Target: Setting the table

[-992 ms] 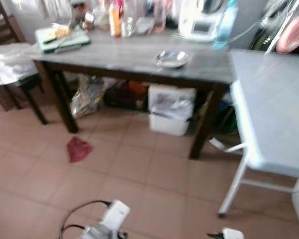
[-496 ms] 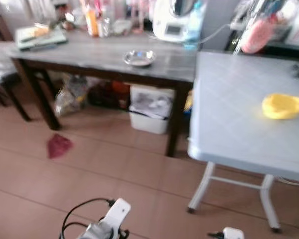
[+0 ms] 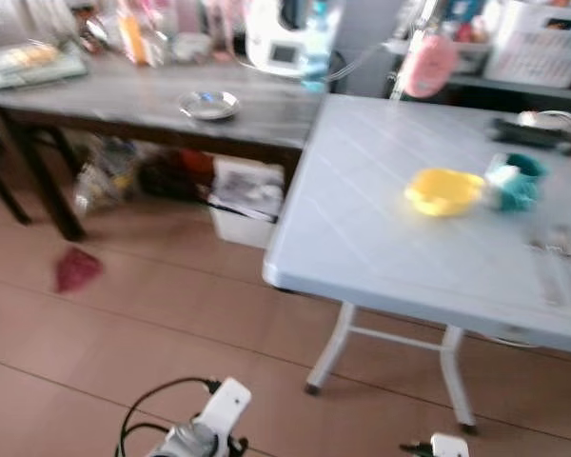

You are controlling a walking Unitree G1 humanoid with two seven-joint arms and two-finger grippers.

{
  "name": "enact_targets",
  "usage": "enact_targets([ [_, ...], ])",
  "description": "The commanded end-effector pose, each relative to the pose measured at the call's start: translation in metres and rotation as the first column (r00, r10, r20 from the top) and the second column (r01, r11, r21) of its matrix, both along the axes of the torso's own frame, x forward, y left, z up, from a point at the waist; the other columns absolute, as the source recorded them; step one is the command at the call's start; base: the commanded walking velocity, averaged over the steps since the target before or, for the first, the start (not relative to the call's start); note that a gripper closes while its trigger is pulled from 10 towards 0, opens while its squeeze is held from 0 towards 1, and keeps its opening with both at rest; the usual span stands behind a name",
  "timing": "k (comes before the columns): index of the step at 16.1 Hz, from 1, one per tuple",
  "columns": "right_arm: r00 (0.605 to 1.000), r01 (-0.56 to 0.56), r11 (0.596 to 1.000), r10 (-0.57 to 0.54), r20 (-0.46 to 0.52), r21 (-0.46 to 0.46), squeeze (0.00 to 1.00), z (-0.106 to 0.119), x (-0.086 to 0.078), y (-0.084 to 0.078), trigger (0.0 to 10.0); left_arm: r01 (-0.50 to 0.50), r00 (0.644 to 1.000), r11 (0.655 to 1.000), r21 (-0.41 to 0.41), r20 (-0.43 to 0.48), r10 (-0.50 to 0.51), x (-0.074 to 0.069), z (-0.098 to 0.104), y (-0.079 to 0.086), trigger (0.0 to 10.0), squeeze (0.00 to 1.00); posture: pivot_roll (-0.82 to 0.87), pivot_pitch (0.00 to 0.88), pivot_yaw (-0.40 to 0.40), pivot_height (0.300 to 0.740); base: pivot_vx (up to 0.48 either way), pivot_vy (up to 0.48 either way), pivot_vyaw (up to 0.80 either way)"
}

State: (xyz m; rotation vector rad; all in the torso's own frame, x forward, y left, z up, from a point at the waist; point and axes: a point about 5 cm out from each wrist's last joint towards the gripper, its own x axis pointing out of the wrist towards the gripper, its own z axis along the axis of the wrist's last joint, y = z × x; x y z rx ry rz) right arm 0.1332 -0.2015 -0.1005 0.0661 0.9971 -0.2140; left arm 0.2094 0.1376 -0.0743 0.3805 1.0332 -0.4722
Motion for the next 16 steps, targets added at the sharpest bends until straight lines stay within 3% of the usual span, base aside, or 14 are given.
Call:
enact_targets([
  [1,1.000,-0.006,1.000,0.006,-0.012,0.025,0.00,-0.0021,-0.0016,0.0094,10.0,-0.009,1.000,1.000,0.028,-0.008,0.009,-0.0006,-0.0003,0.0113,10.0,0.00,0.03,0.023,-0.006,0.740,0.000,-0.480,0.00],
  [12,1.000,-0.006,1.000,0.006,-0.011,0.029,0.00,-0.0023,-0.0008,0.0122,10.0,0.011,1.000,0.999,0.042,-0.006,-0.011,0.0018,0.0011,0.0126,10.0,0.00,0.04,0.026,0.003,0.740,0.000,-0.471,0.00],
  [16,1.000,-0.006,1.000,0.007,-0.010,0.025,0.00,-0.0019,-0.0004,0.0105,10.0,-0.012,1.000,1.000,0.028,-0.005,0.012,0.0012,0.0007,0.0119,10.0,0.00,0.03,0.024,0.000,0.740,0.000,-0.079,0.00],
])
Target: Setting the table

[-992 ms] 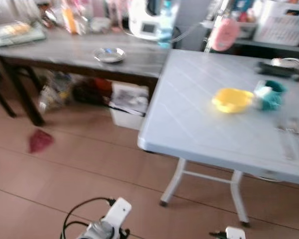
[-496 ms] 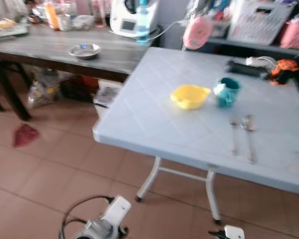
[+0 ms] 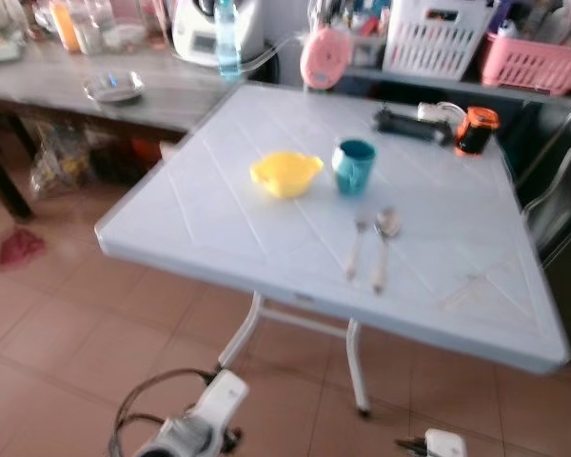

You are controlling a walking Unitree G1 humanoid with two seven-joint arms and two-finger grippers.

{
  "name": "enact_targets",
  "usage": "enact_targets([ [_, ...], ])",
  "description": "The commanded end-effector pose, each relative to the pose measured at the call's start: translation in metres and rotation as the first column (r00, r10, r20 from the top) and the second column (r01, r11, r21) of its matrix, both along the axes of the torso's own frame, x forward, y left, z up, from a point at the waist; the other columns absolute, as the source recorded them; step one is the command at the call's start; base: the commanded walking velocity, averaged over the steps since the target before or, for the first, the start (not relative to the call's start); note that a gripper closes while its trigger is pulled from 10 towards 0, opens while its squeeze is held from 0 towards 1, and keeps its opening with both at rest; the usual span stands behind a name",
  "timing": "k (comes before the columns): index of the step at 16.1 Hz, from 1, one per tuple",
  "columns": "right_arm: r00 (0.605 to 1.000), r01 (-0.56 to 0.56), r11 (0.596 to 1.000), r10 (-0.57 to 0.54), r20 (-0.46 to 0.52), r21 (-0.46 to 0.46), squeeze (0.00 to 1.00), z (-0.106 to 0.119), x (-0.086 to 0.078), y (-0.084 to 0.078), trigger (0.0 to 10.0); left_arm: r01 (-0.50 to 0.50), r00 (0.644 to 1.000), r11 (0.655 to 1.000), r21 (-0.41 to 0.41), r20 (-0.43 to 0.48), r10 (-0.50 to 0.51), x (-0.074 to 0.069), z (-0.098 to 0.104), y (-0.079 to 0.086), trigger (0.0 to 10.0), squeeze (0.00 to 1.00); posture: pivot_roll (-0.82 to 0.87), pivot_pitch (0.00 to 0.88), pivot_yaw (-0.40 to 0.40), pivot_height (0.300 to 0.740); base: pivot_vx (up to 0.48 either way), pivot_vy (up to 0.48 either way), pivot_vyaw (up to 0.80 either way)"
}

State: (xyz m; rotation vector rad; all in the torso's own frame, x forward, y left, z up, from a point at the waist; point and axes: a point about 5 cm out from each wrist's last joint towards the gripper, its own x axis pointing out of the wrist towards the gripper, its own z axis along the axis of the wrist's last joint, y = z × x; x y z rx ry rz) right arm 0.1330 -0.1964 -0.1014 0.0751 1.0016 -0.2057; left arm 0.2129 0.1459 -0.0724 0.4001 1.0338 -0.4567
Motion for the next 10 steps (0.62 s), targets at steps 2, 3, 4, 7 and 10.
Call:
enact_targets([
  [2,1.000,-0.004,1.000,0.004,-0.007,0.011,0.00,-0.0008,0.0001,0.0043,10.0,-0.012,1.000,1.000,0.007,-0.012,0.012,-0.0025,-0.0014,0.0034,10.0,0.00,0.03,0.021,-0.001,0.740,0.000,0.000,0.00],
  [3,1.000,-0.005,1.000,0.005,-0.007,0.010,0.00,-0.0007,0.0003,0.0038,10.0,-0.013,1.000,1.000,0.007,-0.012,0.013,-0.0025,-0.0015,0.0029,10.0,0.00,0.03,0.020,-0.002,0.740,0.000,0.000,0.00],
  [4,1.000,-0.004,1.000,0.004,-0.006,0.010,0.00,-0.0006,0.0005,0.0035,10.0,-0.015,1.000,1.000,0.007,-0.012,0.015,-0.0026,-0.0015,0.0028,10.0,0.00,0.03,0.020,-0.002,0.740,0.000,0.000,0.00],
  [7,1.000,-0.003,1.000,0.003,-0.008,0.010,0.00,-0.0004,0.0012,0.0036,10.0,-0.020,1.000,1.000,0.016,-0.014,0.021,-0.0041,-0.0023,0.0051,10.0,0.00,0.04,0.017,-0.003,0.740,0.000,0.000,-0.14],
  [10,1.000,-0.004,1.000,0.004,-0.010,0.012,0.00,-0.0006,0.0010,0.0042,10.0,-0.018,1.000,0.999,0.027,-0.018,0.019,-0.0060,-0.0033,0.0076,10.0,0.00,0.04,0.018,0.000,0.740,0.000,0.000,-0.78],
])
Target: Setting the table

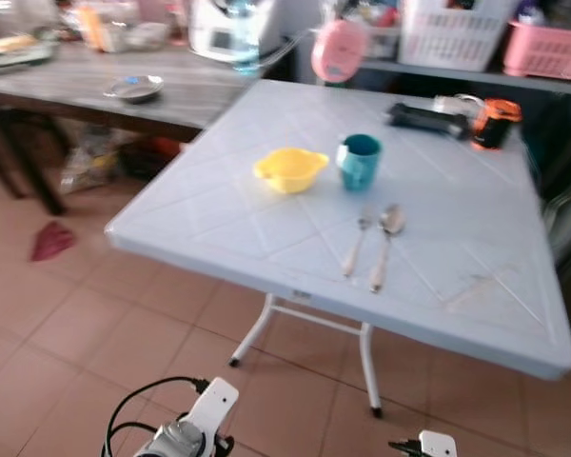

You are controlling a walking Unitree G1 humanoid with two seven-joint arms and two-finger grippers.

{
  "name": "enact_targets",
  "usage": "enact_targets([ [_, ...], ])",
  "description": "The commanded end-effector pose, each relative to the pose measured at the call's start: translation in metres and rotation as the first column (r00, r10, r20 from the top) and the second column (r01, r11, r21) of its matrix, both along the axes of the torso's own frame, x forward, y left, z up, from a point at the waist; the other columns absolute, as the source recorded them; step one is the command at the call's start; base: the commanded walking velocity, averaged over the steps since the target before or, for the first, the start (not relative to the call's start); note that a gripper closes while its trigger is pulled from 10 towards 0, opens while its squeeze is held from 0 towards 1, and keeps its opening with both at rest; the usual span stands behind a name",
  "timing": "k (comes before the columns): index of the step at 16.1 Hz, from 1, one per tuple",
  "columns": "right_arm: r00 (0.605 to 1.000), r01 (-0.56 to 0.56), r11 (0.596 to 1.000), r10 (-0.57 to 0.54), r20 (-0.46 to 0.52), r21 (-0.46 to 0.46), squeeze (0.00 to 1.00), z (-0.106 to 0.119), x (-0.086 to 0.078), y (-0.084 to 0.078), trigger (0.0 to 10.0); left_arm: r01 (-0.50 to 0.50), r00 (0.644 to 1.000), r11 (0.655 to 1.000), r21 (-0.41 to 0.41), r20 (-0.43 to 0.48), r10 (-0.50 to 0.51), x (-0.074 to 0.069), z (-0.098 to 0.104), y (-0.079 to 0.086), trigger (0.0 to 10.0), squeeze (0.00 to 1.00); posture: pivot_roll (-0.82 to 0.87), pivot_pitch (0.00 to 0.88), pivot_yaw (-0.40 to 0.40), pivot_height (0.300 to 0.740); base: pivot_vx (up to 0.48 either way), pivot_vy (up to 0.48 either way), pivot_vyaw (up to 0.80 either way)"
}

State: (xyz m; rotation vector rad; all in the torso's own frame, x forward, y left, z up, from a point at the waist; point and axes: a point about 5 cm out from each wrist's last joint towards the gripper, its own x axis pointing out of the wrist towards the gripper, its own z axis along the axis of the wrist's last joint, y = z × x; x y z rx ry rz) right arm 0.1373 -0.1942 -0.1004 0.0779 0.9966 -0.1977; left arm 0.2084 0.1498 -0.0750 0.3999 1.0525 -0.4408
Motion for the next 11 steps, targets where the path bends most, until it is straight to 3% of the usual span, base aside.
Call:
enact_targets([
  [1,1.000,-0.001,1.000,0.001,-0.017,0.007,0.00,-0.0018,-0.0037,0.0025,10.0,-0.003,1.000,1.000,0.018,-0.006,0.003,-0.0019,-0.0010,0.0048,10.0,0.00,0.04,0.018,0.000,0.740,0.000,0.000,-0.78],
  [7,1.000,0.003,1.000,-0.003,-0.020,0.012,0.00,-0.0029,-0.0061,0.0054,10.0,0.015,1.000,1.000,0.015,0.000,-0.015,-0.0023,-0.0009,0.0061,10.0,0.00,0.04,0.026,0.013,0.740,0.000,0.000,-0.77],
  [11,1.000,0.005,1.000,-0.005,-0.021,0.019,0.00,-0.0038,-0.0080,0.0086,10.0,0.014,1.000,1.000,0.016,-0.006,-0.014,-0.0037,-0.0017,0.0073,10.0,0.00,0.04,0.031,0.012,0.740,0.000,0.000,0.00],
])
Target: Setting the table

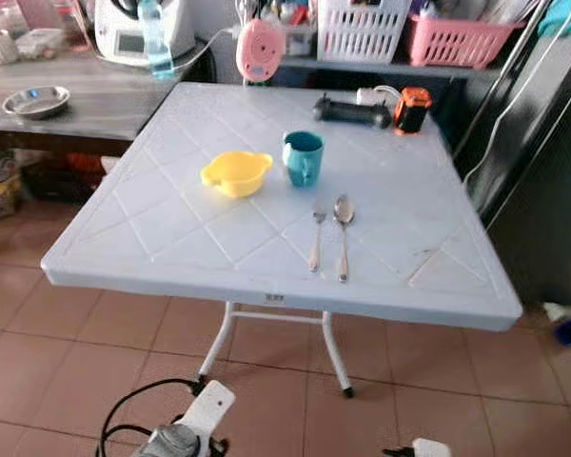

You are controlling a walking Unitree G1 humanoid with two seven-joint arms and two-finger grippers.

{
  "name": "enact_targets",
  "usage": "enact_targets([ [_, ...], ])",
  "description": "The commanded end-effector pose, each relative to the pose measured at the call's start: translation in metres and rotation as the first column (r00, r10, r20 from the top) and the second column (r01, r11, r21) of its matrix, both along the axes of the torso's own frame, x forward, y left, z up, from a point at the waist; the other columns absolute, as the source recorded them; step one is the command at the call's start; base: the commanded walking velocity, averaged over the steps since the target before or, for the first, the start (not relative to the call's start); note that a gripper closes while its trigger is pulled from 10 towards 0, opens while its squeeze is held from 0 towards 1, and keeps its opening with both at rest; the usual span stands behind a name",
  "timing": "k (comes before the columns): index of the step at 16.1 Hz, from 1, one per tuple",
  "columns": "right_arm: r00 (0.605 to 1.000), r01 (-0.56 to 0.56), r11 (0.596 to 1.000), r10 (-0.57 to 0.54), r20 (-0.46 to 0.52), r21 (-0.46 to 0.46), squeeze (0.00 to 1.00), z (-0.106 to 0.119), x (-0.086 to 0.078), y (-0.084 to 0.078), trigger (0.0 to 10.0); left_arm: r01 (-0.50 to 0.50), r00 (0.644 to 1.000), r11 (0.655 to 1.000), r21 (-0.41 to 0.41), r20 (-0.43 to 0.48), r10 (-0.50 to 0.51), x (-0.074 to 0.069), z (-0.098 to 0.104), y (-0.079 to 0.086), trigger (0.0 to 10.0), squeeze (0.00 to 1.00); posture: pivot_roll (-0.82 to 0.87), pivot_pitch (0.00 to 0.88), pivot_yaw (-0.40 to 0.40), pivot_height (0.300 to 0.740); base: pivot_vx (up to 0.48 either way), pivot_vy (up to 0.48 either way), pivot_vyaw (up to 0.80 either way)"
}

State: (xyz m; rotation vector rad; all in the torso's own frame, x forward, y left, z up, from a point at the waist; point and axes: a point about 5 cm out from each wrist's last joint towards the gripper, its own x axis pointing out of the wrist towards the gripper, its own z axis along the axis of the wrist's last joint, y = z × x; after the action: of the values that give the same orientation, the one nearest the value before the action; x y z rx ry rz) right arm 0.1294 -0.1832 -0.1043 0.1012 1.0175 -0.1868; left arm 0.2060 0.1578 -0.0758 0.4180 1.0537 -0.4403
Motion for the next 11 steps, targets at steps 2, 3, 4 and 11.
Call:
enact_targets([
  [2,1.000,0.002,1.000,-0.002,-0.003,-0.008,0.00,0.0001,-0.0002,-0.0020,10.0,0.002,1.000,1.000,-0.002,-0.010,-0.002,-0.0020,-0.0011,-0.0006,10.0,0.00,0.04,0.032,0.012,0.740,0.000,0.000,0.00],
  [3,1.000,0.002,1.000,-0.002,-0.003,-0.009,0.00,0.0001,-0.0001,-0.0020,10.0,0.002,1.000,1.000,-0.002,-0.012,-0.002,-0.0024,-0.0013,-0.0007,10.0,0.00,0.04,0.034,0.012,0.740,0.000,0.000,0.00],
  [4,1.000,0.002,1.000,-0.002,-0.003,-0.008,0.00,0.0000,-0.0002,-0.0014,10.0,0.002,1.000,1.000,-0.001,-0.013,-0.002,-0.0028,-0.0015,-0.0003,10.0,0.00,0.04,0.035,0.013,0.740,0.000,0.000,0.00],
  [11,1.000,0.003,1.000,-0.003,-0.007,-0.004,0.00,-0.0005,-0.0009,0.0009,10.0,0.016,1.000,1.000,0.009,-0.017,-0.016,-0.0041,-0.0021,0.0015,10.0,0.00,0.04,0.039,0.017,0.740,-0.350,0.000,0.00],
])
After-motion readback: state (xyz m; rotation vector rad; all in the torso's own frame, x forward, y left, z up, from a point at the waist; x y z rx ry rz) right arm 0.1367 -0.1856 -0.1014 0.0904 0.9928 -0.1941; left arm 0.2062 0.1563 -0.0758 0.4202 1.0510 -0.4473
